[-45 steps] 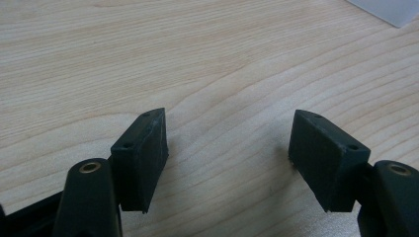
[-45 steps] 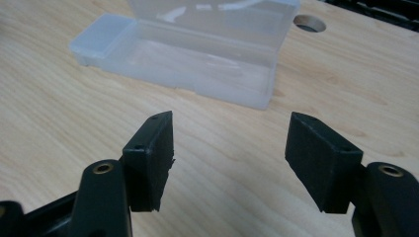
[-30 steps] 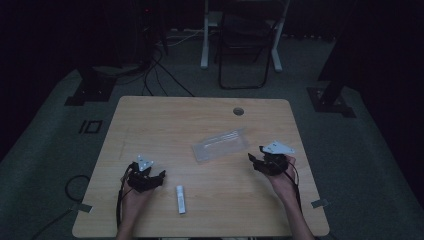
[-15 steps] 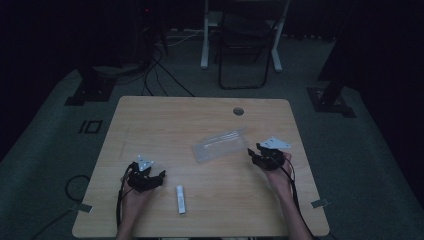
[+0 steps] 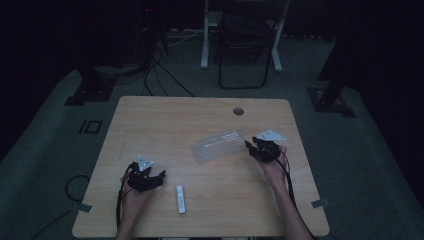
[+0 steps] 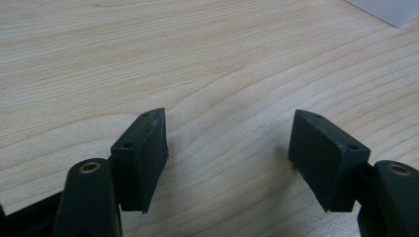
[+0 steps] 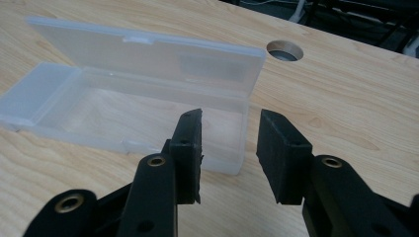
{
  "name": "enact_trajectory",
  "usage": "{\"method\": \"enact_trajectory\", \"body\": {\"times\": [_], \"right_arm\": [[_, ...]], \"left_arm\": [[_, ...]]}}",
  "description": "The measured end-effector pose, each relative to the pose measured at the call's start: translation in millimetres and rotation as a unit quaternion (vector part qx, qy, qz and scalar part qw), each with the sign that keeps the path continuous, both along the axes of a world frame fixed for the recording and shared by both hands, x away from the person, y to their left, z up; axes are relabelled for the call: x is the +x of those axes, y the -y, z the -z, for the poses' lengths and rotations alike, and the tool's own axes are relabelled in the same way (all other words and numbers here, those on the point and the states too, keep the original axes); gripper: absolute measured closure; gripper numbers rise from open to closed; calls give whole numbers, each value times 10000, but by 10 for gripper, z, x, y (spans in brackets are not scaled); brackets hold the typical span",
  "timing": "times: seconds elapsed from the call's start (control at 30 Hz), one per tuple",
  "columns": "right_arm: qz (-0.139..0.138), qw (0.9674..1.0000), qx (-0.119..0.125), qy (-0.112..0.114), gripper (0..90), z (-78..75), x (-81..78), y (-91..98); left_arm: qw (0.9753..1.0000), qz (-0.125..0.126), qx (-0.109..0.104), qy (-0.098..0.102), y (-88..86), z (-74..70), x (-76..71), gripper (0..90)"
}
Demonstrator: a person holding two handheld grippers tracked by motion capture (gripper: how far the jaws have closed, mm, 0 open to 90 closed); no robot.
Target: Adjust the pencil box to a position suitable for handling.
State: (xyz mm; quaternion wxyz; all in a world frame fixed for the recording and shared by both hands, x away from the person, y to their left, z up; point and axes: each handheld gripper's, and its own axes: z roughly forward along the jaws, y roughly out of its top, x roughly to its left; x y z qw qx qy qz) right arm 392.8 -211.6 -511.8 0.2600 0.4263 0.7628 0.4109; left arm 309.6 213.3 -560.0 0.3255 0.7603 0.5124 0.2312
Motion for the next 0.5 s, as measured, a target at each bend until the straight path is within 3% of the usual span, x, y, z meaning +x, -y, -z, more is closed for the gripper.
{"method": "enact_trajectory", "body": {"times": [0.23,0.5], "right_arm": [[59,10000,-8,-45,650,67,135,6],[117,9995,5,-288,660,222,275,39]], "left_arm": [[10000,4,1,-1,0,0,0,316],[10000,10,5,3,-1,0,0,316]]}}
